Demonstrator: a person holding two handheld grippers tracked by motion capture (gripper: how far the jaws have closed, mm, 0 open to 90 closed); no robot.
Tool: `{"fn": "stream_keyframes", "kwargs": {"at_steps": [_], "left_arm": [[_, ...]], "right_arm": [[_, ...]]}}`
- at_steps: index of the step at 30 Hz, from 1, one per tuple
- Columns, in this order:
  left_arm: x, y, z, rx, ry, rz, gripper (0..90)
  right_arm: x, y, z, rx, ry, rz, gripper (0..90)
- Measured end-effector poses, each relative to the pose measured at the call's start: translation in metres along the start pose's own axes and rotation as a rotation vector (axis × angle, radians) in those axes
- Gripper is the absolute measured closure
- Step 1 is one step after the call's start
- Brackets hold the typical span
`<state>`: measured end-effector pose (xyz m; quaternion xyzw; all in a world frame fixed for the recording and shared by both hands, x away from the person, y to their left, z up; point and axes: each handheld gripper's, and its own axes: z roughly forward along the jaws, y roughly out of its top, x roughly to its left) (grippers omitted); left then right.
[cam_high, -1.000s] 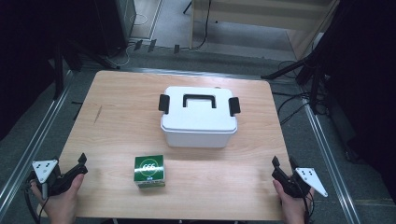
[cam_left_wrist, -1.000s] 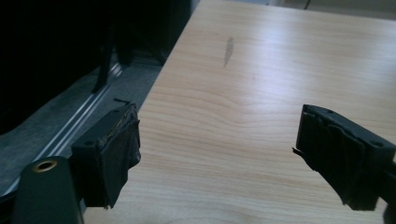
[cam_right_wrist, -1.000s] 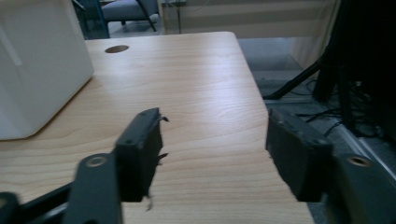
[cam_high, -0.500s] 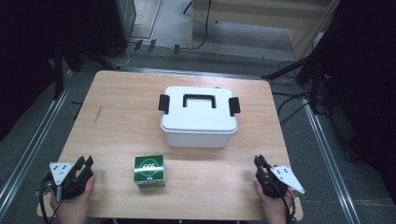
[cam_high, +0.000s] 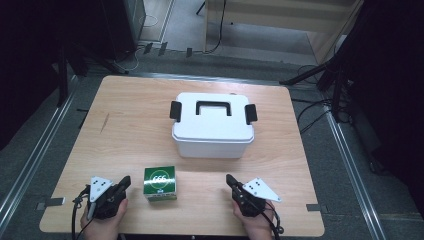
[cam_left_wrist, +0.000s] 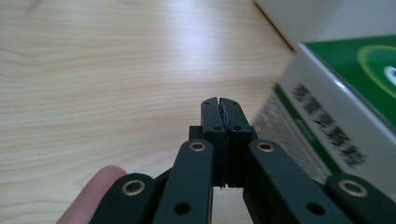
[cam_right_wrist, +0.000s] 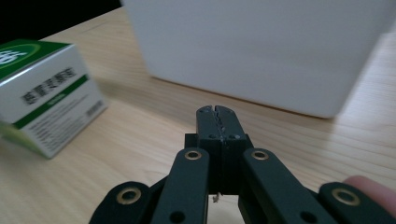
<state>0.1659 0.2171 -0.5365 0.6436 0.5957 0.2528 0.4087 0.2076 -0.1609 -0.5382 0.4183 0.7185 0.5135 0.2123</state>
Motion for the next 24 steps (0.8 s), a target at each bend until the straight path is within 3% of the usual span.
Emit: {"fn": "stream_keyframes", "kwargs": {"at_steps": [4,9,14,20,21,24], "left_arm": [[-0.011,-0.002,0.002,0.021,-0.023,0.027,90.0],[-0.026,-0.004,0.006,0.032,-0.041,0.061,90.0],[-0.032,-0.005,0.009,0.041,-0.057,0.068,90.0],[-0.044,-0.005,0.015,0.052,-0.088,0.092,90.0],[-0.046,-0.004,0.017,0.056,-0.100,0.095,90.0],[-0.054,-0.001,0.023,0.066,-0.134,0.109,90.0]], "right_arm": [[0.016,0.000,0.010,0.020,0.045,-0.011,90.0],[0.054,0.002,0.037,0.049,0.131,-0.007,90.0],[0.075,0.003,0.057,0.075,0.167,-0.003,90.0],[0.082,0.003,0.063,0.099,0.164,-0.035,90.0],[0.076,0.004,0.060,0.114,0.166,-0.011,90.0],[0.069,0.005,0.055,0.121,0.157,-0.017,90.0]]}}
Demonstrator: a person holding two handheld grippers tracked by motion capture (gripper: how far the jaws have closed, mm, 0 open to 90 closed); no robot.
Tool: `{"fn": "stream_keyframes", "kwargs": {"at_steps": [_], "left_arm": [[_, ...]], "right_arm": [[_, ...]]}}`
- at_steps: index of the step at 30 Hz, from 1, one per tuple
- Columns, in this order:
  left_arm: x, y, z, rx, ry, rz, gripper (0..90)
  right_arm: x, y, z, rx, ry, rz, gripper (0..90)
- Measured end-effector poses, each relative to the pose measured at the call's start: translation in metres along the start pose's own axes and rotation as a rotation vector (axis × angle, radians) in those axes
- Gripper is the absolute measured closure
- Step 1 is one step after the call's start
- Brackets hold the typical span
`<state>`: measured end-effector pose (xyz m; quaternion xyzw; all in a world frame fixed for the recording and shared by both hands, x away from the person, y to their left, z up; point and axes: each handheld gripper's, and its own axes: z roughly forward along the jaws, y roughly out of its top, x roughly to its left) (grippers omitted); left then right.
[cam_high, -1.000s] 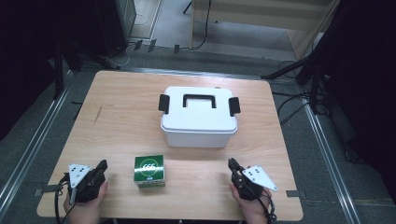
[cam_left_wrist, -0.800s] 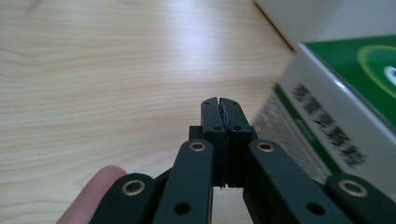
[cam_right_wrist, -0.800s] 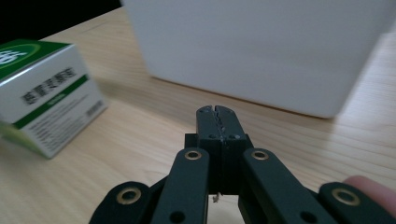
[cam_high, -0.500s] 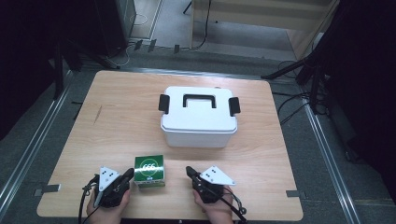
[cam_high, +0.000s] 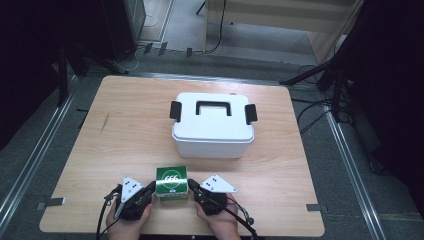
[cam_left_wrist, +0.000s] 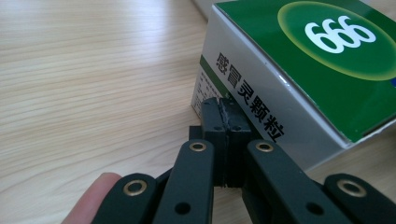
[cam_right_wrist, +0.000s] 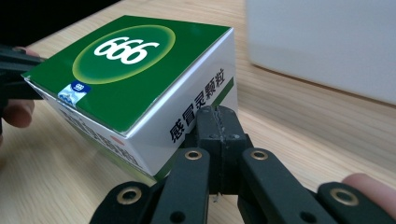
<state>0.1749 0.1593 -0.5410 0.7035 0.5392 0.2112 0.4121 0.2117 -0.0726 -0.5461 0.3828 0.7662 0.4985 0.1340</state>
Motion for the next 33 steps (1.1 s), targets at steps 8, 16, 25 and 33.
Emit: {"fn": "stream_keyframes", "kwargs": {"at_steps": [8,16,25,33], "left_arm": [[-0.040,0.011,0.023,0.017,-0.053,0.030,90.0],[-0.082,0.018,0.042,0.033,-0.107,0.080,90.0],[-0.110,0.021,0.052,0.043,-0.150,0.114,90.0],[-0.080,0.032,0.045,0.012,-0.109,0.058,90.0]], "right_arm": [[-0.030,-0.005,-0.033,0.031,-0.060,0.025,90.0],[-0.058,-0.016,-0.069,0.036,-0.115,0.069,90.0],[-0.072,-0.030,-0.100,0.026,-0.166,0.097,90.0],[-0.090,-0.027,-0.114,0.008,-0.247,0.070,90.0]]}}
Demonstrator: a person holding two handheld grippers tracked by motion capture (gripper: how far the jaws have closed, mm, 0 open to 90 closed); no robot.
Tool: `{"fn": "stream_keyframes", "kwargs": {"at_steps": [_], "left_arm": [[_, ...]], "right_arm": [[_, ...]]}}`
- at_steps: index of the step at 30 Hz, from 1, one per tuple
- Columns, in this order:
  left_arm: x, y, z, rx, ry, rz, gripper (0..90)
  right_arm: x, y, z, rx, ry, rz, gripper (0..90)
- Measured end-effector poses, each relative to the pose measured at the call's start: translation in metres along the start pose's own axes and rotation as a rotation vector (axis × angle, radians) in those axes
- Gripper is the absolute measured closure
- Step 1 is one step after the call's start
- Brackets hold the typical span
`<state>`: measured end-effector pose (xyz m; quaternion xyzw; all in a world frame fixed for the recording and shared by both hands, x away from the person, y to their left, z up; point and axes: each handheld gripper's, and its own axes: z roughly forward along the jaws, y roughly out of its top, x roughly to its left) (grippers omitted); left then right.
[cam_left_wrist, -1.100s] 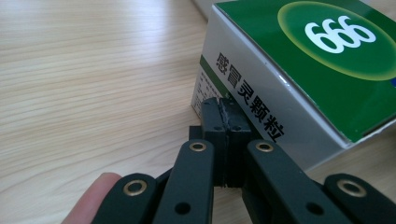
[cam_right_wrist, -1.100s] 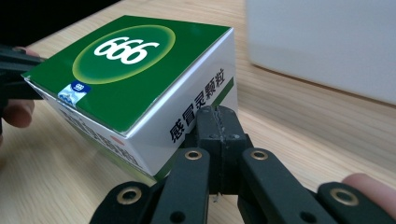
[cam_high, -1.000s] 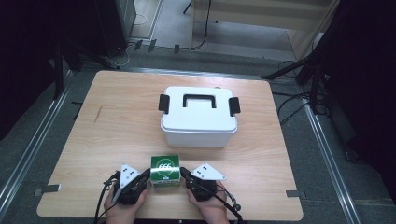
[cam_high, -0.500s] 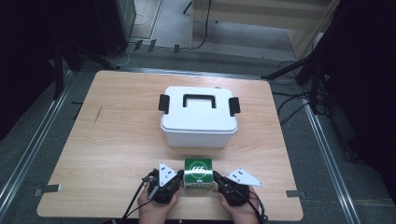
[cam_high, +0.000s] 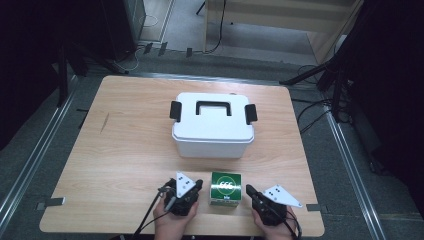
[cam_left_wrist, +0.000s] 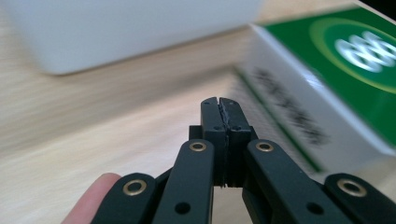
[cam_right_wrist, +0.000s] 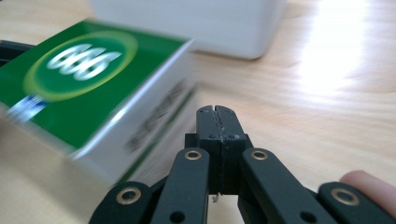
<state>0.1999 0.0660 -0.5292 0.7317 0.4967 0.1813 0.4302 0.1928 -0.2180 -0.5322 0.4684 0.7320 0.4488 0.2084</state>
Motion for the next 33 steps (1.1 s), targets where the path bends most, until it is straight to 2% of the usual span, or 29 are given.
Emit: {"fn": "stream_keyframes", "kwargs": {"at_steps": [4,5,6,7,8,10,11,12,16,20,25,28,32,33], "left_arm": [[0.032,0.010,-0.010,-0.021,0.052,-0.050,90.0],[0.032,0.010,-0.010,-0.021,0.052,-0.050,90.0],[0.046,0.015,-0.013,-0.030,0.076,-0.065,90.0],[0.046,0.015,-0.013,-0.030,0.076,-0.065,90.0],[0.059,0.020,-0.013,-0.032,0.100,-0.074,90.0],[0.072,0.024,-0.012,-0.028,0.124,-0.082,90.0],[0.072,0.024,-0.012,-0.028,0.124,-0.082,90.0],[0.084,0.029,-0.009,-0.020,0.137,-0.094,90.0],[0.102,0.038,-0.001,-0.013,0.149,-0.128,90.0],[0.111,0.051,0.011,-0.003,0.146,-0.134,90.0],[0.111,0.065,0.024,0.001,0.142,-0.124,90.0],[0.111,0.076,0.033,0.002,0.134,-0.130,90.0],[0.109,0.081,0.037,0.000,0.116,-0.137,90.0],[0.109,0.081,0.037,0.006,0.121,-0.127,90.0]], "right_arm": [[-0.017,0.014,0.006,-0.024,-0.031,0.016,90.0],[-0.020,0.018,0.009,-0.027,-0.040,0.008,90.0],[-0.023,0.022,0.012,-0.034,-0.048,0.009,90.0],[-0.023,0.022,0.012,-0.034,-0.048,0.009,90.0],[-0.027,0.030,0.019,-0.044,-0.056,0.000,90.0],[-0.031,0.038,0.027,-0.046,-0.061,0.002,90.0],[-0.031,0.038,0.027,-0.046,-0.061,0.002,90.0],[-0.034,0.045,0.035,-0.048,-0.070,-0.007,90.0],[-0.041,0.058,0.049,-0.049,-0.098,-0.011,90.0],[-0.051,0.070,0.062,-0.052,-0.116,0.012,90.0],[-0.056,0.080,0.073,-0.073,-0.120,0.024,90.0],[-0.059,0.085,0.082,-0.079,-0.114,0.036,90.0],[-0.056,0.087,0.086,-0.099,-0.080,0.059,90.0],[-0.055,0.087,0.086,-0.103,-0.081,0.057,90.0]]}}
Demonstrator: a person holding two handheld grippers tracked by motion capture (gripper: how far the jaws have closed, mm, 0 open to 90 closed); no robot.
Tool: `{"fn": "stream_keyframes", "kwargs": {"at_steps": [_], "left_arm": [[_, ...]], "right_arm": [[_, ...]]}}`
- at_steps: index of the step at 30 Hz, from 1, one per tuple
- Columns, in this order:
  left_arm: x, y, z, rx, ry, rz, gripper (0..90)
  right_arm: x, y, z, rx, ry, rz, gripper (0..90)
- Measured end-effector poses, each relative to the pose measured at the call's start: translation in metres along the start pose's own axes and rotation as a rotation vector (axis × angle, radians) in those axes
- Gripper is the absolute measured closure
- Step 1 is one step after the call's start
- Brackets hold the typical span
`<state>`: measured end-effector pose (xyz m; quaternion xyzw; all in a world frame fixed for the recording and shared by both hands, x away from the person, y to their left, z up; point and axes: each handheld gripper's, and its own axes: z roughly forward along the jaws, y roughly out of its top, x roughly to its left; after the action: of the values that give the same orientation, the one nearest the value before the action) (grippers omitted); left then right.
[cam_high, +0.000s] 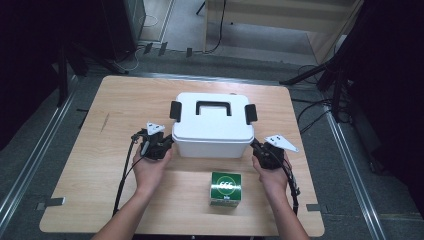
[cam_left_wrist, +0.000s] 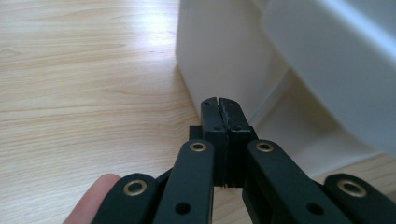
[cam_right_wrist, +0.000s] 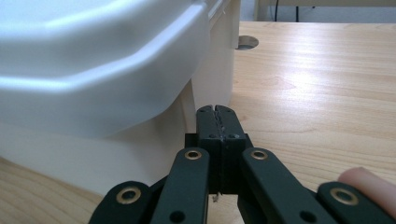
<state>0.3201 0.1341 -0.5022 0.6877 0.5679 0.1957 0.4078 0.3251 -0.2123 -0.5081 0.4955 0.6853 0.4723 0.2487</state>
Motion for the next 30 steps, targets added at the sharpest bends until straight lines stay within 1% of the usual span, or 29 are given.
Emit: {"fn": "stream_keyframes", "kwargs": {"at_steps": [1,2,3,5,7,8,10,12,13,16,18,20,21,22,25,26,27,30], "left_arm": [[0.000,0.000,0.001,-0.004,-0.003,-0.005,90.0],[0.001,0.000,0.001,-0.005,-0.008,-0.006,90.0],[0.001,0.000,0.001,-0.005,-0.008,-0.006,90.0],[0.002,-0.001,0.001,-0.014,-0.016,0.008,90.0],[0.003,-0.002,-0.001,-0.011,-0.009,0.017,90.0],[0.004,-0.002,-0.001,-0.015,-0.006,0.009,90.0],[0.005,-0.002,-0.002,-0.012,-0.005,0.009,90.0],[0.010,-0.004,-0.005,-0.018,-0.003,-0.005,90.0],[0.012,-0.005,-0.006,-0.021,-0.004,-0.012,90.0],[0.018,-0.008,-0.012,-0.022,0.003,-0.015,90.0],[0.020,-0.009,-0.013,-0.025,0.003,-0.019,90.0],[0.025,-0.014,-0.020,-0.034,0.015,-0.032,90.0],[0.025,-0.014,-0.020,-0.034,0.015,-0.032,90.0],[0.029,-0.017,-0.025,-0.039,0.020,-0.048,90.0],[0.035,-0.021,-0.032,-0.042,0.033,-0.060,90.0],[0.035,-0.021,-0.032,-0.042,0.033,-0.060,90.0],[0.041,-0.024,-0.036,-0.048,0.040,-0.069,90.0],[0.048,-0.028,-0.043,-0.049,0.051,-0.080,90.0]], "right_arm": [[0.001,0.000,0.001,-0.003,-0.007,0.000,90.0],[0.001,0.000,0.001,-0.002,-0.005,0.012,90.0],[0.001,0.000,0.001,-0.002,-0.005,0.012,90.0],[0.000,-0.001,0.001,-0.006,0.002,0.032,90.0],[0.001,0.000,0.001,-0.005,0.007,0.023,90.0],[0.002,0.000,0.002,-0.003,0.010,0.020,90.0],[0.004,0.000,0.002,-0.002,0.021,0.010,90.0],[0.007,0.000,0.003,0.000,0.027,0.002,90.0],[0.010,-0.001,0.003,0.002,0.029,0.001,90.0],[0.017,-0.002,0.004,0.003,0.042,-0.036,90.0],[0.022,-0.002,0.005,0.009,0.049,-0.042,90.0],[0.027,-0.002,0.006,0.015,0.056,-0.048,90.0],[0.027,-0.002,0.006,0.015,0.056,-0.048,90.0],[0.032,-0.001,0.008,0.015,0.068,-0.060,90.0],[0.039,-0.001,0.011,0.018,0.089,-0.073,90.0],[0.042,-0.001,0.012,0.018,0.097,-0.077,90.0],[0.044,-0.001,0.014,0.017,0.103,-0.083,90.0],[0.053,-0.001,0.016,0.022,0.127,-0.095,90.0]]}}
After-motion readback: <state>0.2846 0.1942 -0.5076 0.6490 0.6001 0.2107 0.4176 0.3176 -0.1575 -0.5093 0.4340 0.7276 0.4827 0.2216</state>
